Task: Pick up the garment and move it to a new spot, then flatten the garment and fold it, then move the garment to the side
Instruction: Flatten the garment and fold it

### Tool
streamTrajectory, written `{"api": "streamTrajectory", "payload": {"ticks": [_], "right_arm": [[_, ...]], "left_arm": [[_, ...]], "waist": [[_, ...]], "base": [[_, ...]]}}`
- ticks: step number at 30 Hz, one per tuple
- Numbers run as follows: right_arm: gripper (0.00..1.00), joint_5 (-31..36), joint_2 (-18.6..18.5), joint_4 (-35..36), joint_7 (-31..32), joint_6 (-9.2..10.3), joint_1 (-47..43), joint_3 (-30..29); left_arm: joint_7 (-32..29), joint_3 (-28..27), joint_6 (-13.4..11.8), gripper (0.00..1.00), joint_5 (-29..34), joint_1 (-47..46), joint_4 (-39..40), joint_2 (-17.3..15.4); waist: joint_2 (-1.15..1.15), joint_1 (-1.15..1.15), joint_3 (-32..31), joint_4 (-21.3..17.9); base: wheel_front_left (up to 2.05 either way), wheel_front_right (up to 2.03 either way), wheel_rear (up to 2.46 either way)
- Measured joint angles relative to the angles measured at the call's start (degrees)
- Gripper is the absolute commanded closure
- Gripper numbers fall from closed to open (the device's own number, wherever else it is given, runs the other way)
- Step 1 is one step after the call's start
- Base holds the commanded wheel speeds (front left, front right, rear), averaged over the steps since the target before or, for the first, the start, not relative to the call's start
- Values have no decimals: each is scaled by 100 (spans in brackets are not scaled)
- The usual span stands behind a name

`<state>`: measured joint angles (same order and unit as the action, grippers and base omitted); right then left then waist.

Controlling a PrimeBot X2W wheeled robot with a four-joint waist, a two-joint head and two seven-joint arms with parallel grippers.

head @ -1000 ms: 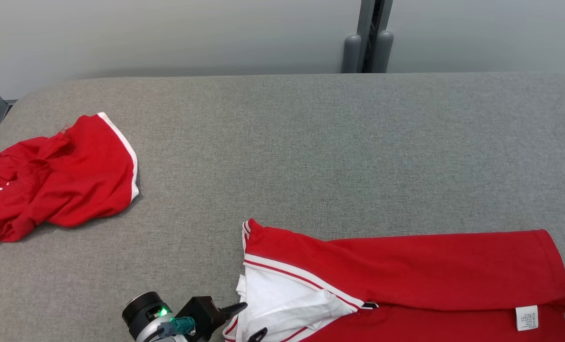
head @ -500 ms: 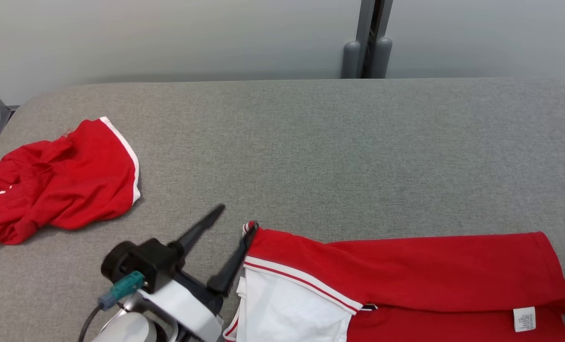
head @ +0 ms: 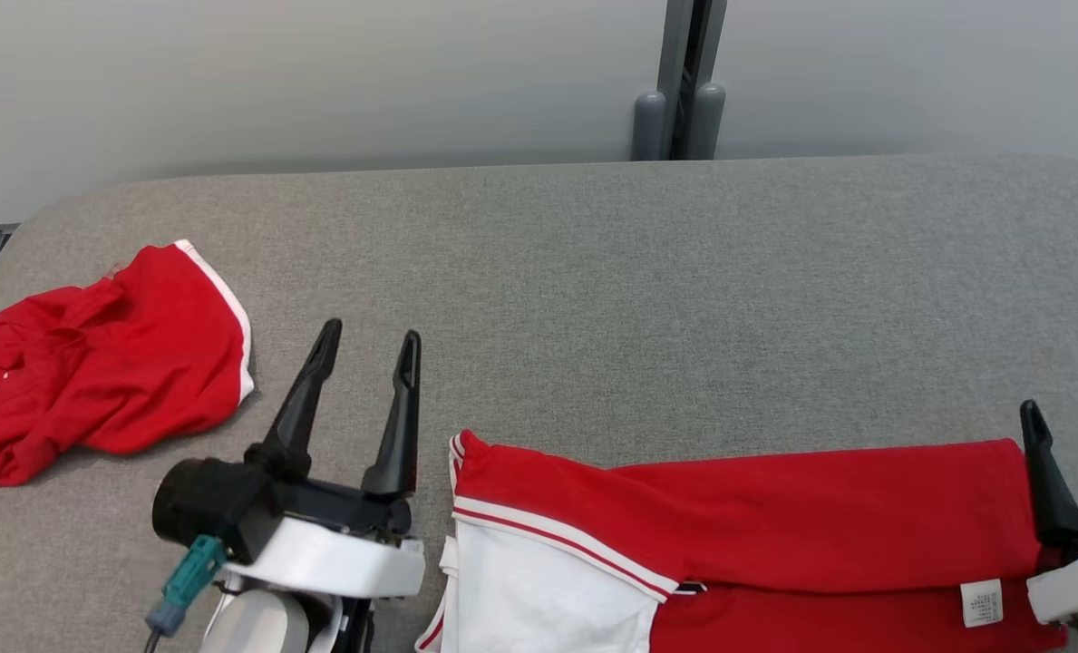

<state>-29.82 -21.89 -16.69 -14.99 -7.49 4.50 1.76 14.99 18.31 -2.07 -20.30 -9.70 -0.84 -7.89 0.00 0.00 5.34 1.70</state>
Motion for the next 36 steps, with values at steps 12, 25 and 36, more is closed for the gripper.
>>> {"api": "streamTrajectory", "payload": {"ticks": [12, 25, 36], "right_arm": [[0, 631, 802, 92, 0, 0, -420, -586], [0, 627, 1106, -1109, 0, 0, -367, -1050], [0, 160, 1136, -2283, 0, 0, 127, -1027]], "left_arm": [[-1, -658, 535, 0, 754, 866, -297, 502], [-1, -539, 576, 0, 766, 805, -386, 506], [-1, -445, 681, 0, 912, 692, -419, 509]], "waist": [[0, 0, -26, -15], [0, 0, 79, 56], [0, 0, 174, 93]], "base": [[0, 0, 0], [0, 0, 0], [0, 0, 0]]}}
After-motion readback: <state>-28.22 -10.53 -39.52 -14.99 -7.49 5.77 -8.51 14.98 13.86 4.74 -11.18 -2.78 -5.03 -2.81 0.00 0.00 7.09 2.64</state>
